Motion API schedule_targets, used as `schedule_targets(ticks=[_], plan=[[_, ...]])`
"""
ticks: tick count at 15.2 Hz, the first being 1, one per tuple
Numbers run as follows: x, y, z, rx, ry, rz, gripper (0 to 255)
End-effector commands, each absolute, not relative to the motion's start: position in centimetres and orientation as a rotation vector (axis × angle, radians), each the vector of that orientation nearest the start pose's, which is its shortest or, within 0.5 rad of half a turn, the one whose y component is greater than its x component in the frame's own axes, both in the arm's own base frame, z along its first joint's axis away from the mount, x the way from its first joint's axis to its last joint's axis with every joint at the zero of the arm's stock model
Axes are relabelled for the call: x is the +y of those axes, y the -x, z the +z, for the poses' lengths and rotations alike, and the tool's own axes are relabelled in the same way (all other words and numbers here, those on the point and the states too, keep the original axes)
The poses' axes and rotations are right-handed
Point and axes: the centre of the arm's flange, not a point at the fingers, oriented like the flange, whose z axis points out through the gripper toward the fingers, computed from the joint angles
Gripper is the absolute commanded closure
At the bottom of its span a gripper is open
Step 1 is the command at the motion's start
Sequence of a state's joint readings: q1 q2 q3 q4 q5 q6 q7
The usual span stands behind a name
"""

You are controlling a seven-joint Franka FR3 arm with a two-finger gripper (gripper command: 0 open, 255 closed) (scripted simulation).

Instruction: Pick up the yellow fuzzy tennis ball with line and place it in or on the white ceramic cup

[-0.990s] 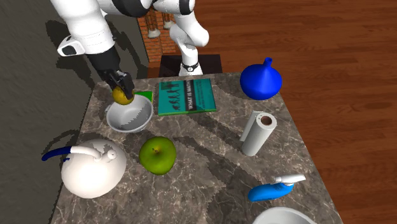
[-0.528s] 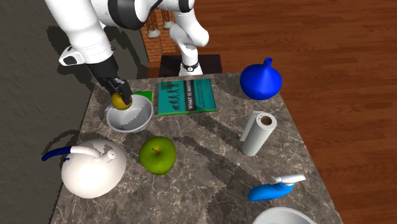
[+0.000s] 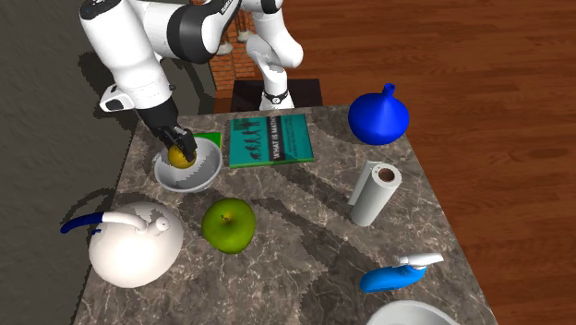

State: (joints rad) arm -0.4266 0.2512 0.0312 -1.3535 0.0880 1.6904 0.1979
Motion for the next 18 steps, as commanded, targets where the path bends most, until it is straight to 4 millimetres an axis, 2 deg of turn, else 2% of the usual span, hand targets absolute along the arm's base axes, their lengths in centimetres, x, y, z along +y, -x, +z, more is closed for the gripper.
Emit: schedule_targets(ticks=[1,8,9,14,18], plan=[[-24.2,-59.4,58.5,0.904,2.915,-0.146,255],[-24.2,-59.4,58.5,0.904,2.915,-0.146,255],[-24.2,-59.4,58.5,0.904,2.915,-0.146,0],[-24.2,-59.4,58.5,0.904,2.915,-0.146,0],[-24.4,-58.8,63.4,0.904,2.915,-0.146,0]])
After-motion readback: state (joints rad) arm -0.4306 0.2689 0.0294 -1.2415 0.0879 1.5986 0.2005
